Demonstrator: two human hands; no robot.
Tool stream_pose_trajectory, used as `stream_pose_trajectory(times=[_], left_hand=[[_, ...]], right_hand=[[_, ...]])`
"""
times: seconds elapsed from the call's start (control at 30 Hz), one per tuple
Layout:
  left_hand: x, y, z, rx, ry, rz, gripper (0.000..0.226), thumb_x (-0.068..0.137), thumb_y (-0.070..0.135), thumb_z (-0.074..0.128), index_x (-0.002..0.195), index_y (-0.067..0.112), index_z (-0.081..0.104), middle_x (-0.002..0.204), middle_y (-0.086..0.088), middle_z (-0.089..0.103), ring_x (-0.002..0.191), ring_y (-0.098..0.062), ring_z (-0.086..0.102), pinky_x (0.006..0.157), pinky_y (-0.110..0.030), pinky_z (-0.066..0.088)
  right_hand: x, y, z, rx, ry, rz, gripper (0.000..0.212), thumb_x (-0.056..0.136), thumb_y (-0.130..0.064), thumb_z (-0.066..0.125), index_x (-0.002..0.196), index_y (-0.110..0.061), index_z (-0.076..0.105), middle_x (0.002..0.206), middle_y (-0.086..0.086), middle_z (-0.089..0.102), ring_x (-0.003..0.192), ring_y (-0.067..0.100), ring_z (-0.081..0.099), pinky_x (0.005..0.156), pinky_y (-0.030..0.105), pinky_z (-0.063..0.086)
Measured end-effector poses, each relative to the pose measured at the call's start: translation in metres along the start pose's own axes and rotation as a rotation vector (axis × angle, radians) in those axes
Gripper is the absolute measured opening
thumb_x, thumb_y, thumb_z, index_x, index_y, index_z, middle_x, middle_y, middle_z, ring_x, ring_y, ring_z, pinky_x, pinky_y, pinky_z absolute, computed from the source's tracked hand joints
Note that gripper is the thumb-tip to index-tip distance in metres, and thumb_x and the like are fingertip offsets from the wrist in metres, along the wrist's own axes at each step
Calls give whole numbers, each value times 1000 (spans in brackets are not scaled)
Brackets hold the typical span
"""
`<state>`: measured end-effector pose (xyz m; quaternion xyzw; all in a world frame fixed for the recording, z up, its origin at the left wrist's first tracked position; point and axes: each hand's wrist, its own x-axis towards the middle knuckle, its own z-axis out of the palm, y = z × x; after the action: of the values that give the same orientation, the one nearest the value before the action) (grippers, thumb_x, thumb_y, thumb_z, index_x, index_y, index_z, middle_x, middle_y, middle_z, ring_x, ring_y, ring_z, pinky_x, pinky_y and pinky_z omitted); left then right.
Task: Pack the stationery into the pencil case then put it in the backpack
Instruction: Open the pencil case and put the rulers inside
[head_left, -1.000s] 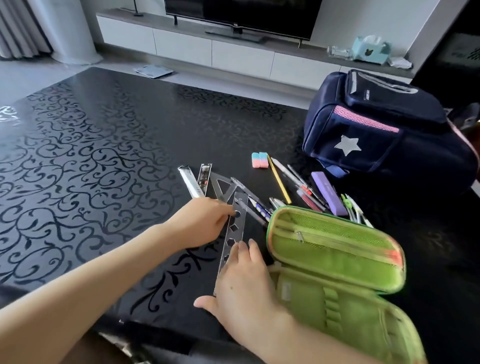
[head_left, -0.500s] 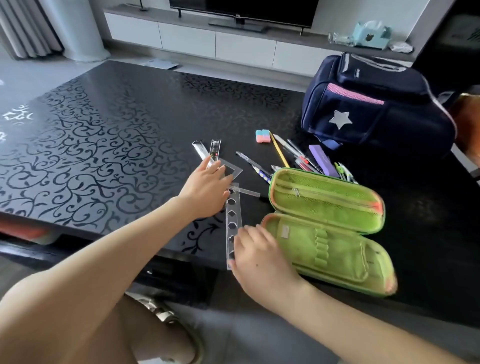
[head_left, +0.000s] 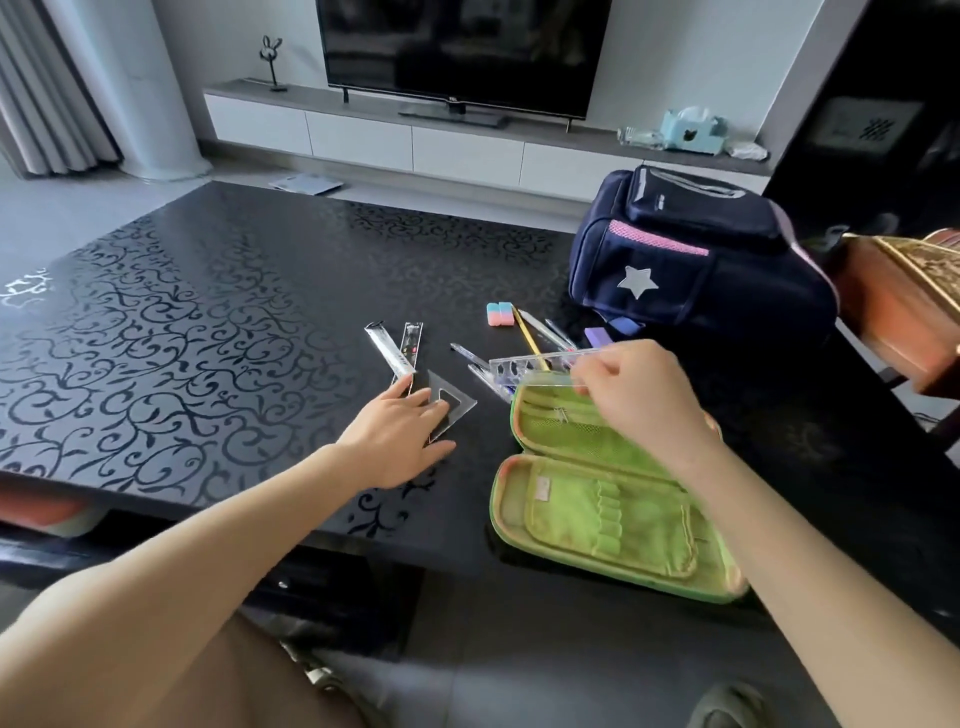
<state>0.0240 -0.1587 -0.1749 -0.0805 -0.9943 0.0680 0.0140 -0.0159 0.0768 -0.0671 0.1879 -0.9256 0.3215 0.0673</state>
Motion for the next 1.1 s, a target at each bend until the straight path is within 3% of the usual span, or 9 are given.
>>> stream_pose_trajectory(times=[0.13,0.23,0.43,0.6,0.67,0.73,0.8,0.97,1.1], left_hand=[[-34,6,2,-57,-22,190,102,71,81,2,142,12,31,145,0,40,140,-13,24,114,-27,-8],[-64,8,9,-233,32,303,91,74,81,21,133,16,48,138,5,48,134,-12,34,117,-30,-3],[-104,28,22,-300,371,396,40,97,34,39,95,13,73,104,2,72,98,-16,67,110,-30,30],[-86,41,-27,-349,566,302,22,88,17,51,82,4,67,85,-7,69,89,-19,62,102,-38,40],[-67,57,-53,-342,600,213,20,85,13,48,77,1,61,81,-10,65,84,-20,57,85,-33,49],[-43,76,-72,-330,539,193,18,81,14,43,74,4,56,74,-9,61,64,-21,51,53,-32,48],[-20,97,-79,-337,408,261,12,77,14,41,73,7,50,65,-8,54,49,-23,43,41,-28,41],[18,136,-43,-56,107,489,29,69,-5,67,93,9,59,65,-6,59,49,-25,53,47,-29,47],[24,142,-19,24,129,542,22,67,20,81,85,17,69,64,-1,64,57,-23,63,43,-29,52]], right_hand=[[-10,19,-16,234,-72,98,34,83,-19,55,78,13,63,72,23,69,74,31,68,69,42,52],[-35,31,-22,333,-130,151,26,86,-24,61,77,-4,74,72,8,73,75,22,70,76,40,53],[-92,73,-40,664,-81,347,17,88,-13,60,79,-12,74,71,6,72,73,18,65,71,31,51],[-111,108,-54,779,3,468,12,87,-8,59,93,-11,70,67,6,72,68,17,67,65,25,54],[-112,119,-58,826,33,508,15,88,-7,58,99,-12,66,69,7,72,65,14,68,62,24,53],[-112,126,-58,878,52,560,16,88,-6,57,101,-10,65,69,7,72,63,13,68,65,27,50],[-112,131,-56,924,75,617,16,89,-6,55,101,-9,65,70,7,72,64,13,67,67,28,49],[-115,143,-56,1013,181,729,13,90,-9,56,100,-10,64,78,11,71,67,15,63,66,27,49],[-123,153,-59,1015,185,758,11,90,-10,56,96,-12,65,80,11,70,68,16,62,65,26,48]])
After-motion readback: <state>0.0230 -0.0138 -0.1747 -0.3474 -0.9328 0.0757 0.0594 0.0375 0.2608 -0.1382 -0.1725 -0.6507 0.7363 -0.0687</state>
